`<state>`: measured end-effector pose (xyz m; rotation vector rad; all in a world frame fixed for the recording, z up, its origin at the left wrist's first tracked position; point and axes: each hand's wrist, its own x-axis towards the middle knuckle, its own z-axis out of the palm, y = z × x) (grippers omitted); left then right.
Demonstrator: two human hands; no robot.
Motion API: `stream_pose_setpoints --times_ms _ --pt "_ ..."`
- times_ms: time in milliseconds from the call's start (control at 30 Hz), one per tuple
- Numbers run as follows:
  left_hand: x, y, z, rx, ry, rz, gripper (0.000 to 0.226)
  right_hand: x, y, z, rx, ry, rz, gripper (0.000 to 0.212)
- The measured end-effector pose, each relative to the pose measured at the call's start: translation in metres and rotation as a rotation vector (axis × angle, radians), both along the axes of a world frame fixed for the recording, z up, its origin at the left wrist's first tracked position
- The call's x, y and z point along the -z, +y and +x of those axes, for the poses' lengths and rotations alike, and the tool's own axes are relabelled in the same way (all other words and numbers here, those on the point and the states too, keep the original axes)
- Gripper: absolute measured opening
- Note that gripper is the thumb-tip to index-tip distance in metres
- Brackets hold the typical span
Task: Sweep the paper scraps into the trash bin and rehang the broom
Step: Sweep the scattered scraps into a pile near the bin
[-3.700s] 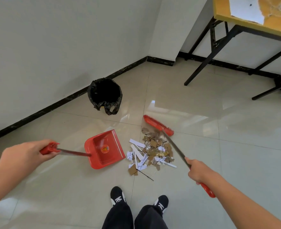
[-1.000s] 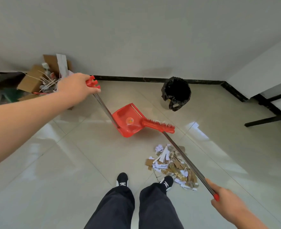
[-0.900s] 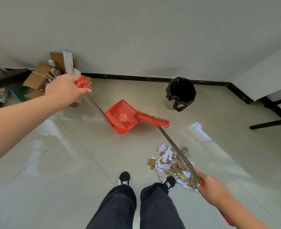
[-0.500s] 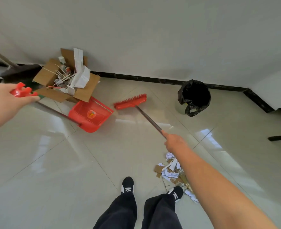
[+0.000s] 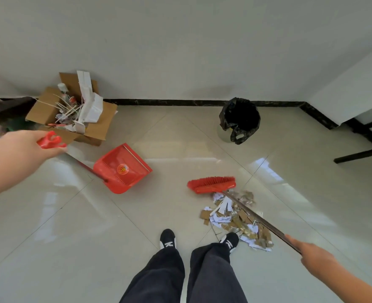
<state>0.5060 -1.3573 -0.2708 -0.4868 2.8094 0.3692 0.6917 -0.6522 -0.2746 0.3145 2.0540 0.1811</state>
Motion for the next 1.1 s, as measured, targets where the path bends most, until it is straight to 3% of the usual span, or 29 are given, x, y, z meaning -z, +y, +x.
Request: stream_pose_setpoints --times_ms 33,233,400,667,867,1100 --pt "-0.021 0.023 -0.007 0.040 0.005 -0.112 0.067 -0.008 0.007 0.008 0.021 -0.006 0.018 0.076" --pt "-0.100 0.168 -0.014 0.377 -0.091 -0.176 0.040 -0.067 0.045 0.051 0.282 0.038 0.009 0.073" --pt "-0.092 0.243 -0.019 0.768 -0.096 -0.265 0.035 -0.102 0.073 0.112 0.750 0.141 -0.109 0.067" --pt "-0.078 0.343 -0.021 1.063 -0.165 -0.282 0.032 -0.089 0.082 0.139 1.510 0.279 -0.261 0.044" --pt "-0.058 0.389 -0.020 1.269 -0.165 -0.313 0.030 -0.075 0.100 0.154 1.588 0.313 -0.131 0.025" --pt "-0.036 0.397 -0.023 1.438 -0.016 -0.314 0.028 -0.030 0.090 0.151 1.679 0.244 -0.072 0.006"
